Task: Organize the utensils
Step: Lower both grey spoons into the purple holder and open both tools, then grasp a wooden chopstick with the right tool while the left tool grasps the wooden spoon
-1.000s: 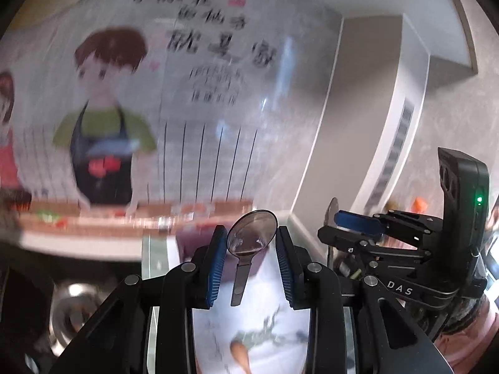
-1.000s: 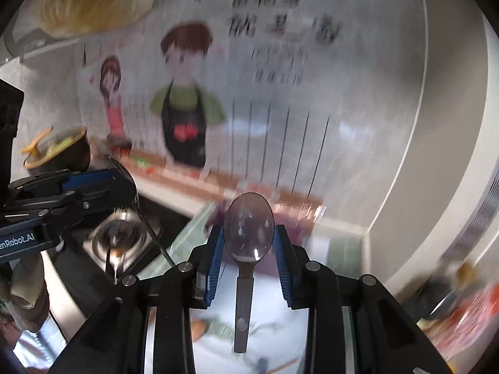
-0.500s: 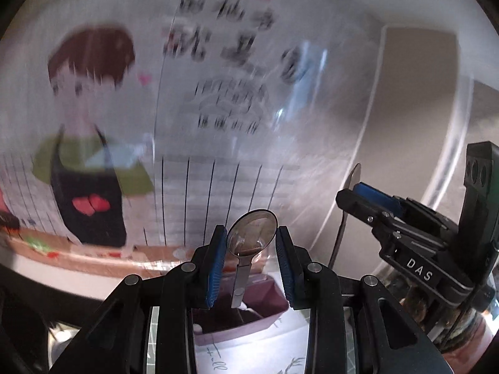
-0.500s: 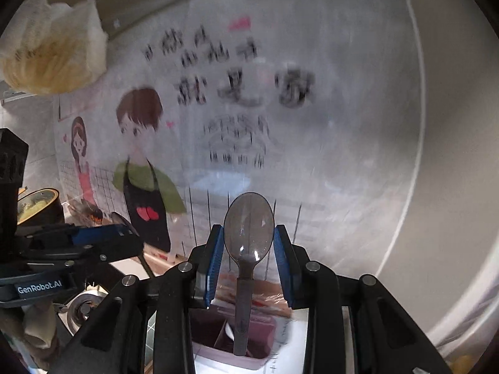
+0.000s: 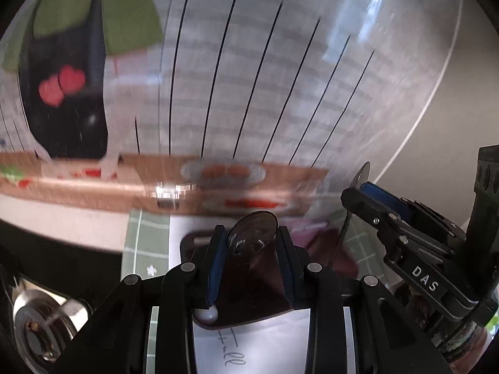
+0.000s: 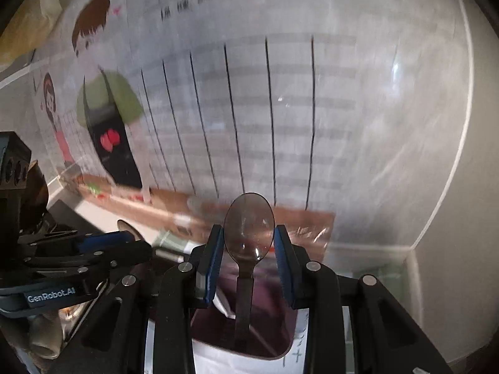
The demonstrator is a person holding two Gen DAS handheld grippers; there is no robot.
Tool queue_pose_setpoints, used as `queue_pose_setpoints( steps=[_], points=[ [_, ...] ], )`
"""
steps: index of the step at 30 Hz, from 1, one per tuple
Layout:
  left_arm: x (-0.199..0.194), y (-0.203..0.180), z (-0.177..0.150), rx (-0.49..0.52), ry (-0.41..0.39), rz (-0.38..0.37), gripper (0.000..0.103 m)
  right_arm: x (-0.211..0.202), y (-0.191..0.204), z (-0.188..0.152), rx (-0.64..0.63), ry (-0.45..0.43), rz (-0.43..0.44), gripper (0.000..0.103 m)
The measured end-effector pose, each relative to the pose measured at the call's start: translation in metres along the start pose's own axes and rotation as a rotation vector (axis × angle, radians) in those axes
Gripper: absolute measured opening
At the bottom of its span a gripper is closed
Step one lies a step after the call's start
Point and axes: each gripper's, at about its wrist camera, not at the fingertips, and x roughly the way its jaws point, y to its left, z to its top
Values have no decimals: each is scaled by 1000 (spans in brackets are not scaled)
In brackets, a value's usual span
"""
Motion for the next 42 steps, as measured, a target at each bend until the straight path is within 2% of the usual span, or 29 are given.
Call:
queue_pose_setpoints(
  steps=[2, 6, 10, 14, 18, 24, 31, 35, 37, 42],
  points=[
    [5, 7, -4, -36, 23, -3, 35, 5, -1, -5, 12, 61, 29, 39],
    [-11, 10, -11, -67, 22, -5, 45, -12, 2, -11, 9, 58, 9, 53],
    [-47, 5, -25, -27, -12, 21, 56, -42, 7, -23, -3, 81, -13, 68],
    [-71, 1, -48, 15, -2, 71, 66, -69, 20, -44, -59, 124, -38, 81],
    [-81, -6, -84, 49, 53, 88, 67, -96, 30, -74, -101, 170, -43, 89],
    [-80, -23, -147, 88, 151, 62, 67, -124, 39, -124, -105, 227, -53, 101],
    [-56, -43, -216, 131, 280, 28, 67, -125, 31, -191, -51, 362, -103, 101],
    [-51, -45, -240, 108, 324, 19, 67, -131, 19, -218, 37, 403, -101, 101],
    [-52, -44, -246, 101, 333, 17, 67, -132, 16, -228, 66, 414, -96, 98],
    [-50, -44, -250, 81, 339, 12, 67, -116, 17, -237, 105, 447, -98, 69]
  ],
)
